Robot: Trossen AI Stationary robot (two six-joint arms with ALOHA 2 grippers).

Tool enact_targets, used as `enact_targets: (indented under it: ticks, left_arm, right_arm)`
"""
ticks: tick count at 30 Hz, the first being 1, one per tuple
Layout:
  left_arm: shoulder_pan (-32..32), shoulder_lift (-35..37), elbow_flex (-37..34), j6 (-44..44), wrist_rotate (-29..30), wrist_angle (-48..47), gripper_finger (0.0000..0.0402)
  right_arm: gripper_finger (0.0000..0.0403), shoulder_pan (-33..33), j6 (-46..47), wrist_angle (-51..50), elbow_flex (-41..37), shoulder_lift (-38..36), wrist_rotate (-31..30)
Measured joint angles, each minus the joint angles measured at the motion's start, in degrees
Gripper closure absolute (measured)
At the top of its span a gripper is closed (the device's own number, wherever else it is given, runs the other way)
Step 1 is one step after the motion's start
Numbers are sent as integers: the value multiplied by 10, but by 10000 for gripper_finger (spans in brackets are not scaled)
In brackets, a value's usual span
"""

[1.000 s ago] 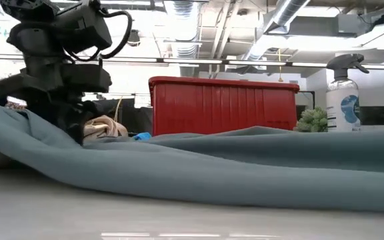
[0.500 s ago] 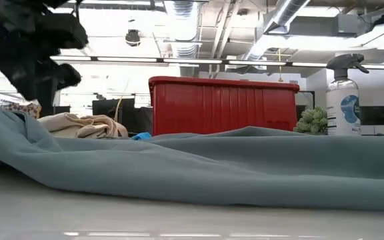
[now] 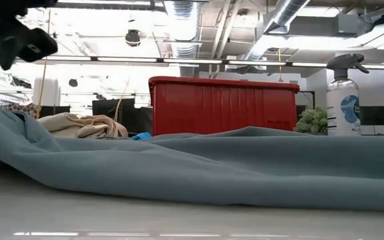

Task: Fold Laundry from Bin
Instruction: Fold the blue pants

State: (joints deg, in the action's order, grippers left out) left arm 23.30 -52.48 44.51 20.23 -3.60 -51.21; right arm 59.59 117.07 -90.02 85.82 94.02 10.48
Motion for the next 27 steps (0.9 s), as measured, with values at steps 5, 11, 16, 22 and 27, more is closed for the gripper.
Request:
enact_targets:
  ticks: [5, 11, 16, 22, 27]
  left_arm:
    - [52, -26, 0, -5, 23, -3, 267]
    - [87, -39, 0, -47, 74, -3, 253]
    - [98, -42, -31, -50, 53, 20, 241]
    - [98, -42, -53, -45, 39, 39, 235]
    - [98, -56, -66, -45, 26, 41, 235]
  right_arm:
    - [245, 0, 1, 0, 0, 0, -6]
    - [245, 0, 1, 0, 0, 0, -20]
    - [245, 0, 0, 3, 0, 0, -20]
    - [246, 0, -2, 3, 0, 0, -20]
    - [246, 0, -5, 3, 0, 0, -20]
